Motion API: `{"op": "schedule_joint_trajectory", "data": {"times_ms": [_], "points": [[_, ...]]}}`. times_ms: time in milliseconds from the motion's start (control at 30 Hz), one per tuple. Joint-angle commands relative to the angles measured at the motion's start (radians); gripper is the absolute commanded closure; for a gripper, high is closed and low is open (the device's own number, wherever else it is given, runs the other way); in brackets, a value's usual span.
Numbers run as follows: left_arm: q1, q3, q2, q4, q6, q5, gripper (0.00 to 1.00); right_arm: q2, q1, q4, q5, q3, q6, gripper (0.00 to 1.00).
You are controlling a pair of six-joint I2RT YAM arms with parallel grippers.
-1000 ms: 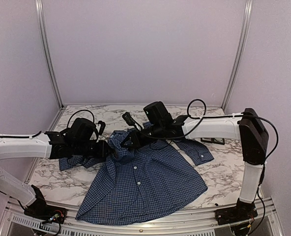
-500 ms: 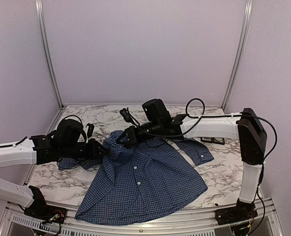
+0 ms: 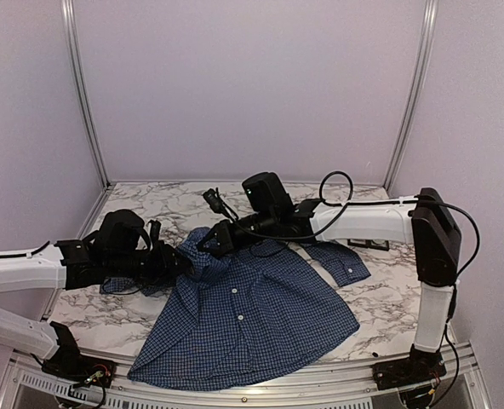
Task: Remove the brooch from the garment
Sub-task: Pick up the brooch from the flattened clothing.
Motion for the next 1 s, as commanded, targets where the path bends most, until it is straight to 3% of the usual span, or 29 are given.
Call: {"op": "schedule_joint_trajectory", "data": {"times_ms": [0, 133, 467, 967], "points": [[0.001, -0.002, -0.025, -0.012, -0.005, -0.02, 0.69, 0.02, 0.013, 0.007, 0.001, 0.062, -0.002, 1.0], [0.0, 0.005, -0.011, -0.033, 0.003, -0.027, 0.67, 0.031, 0.018, -0.002, 0.001, 0.08, -0.005, 1.0], [0.0, 0.024, 0.011, -0.087, 0.029, -0.053, 0.82, 0.033, 0.027, -0.031, 0.013, 0.098, -0.03, 1.0], [0.001, 0.036, -0.005, -0.153, 0.057, -0.099, 0.88, 0.045, 0.068, -0.103, 0.037, 0.151, -0.096, 1.0]]}}
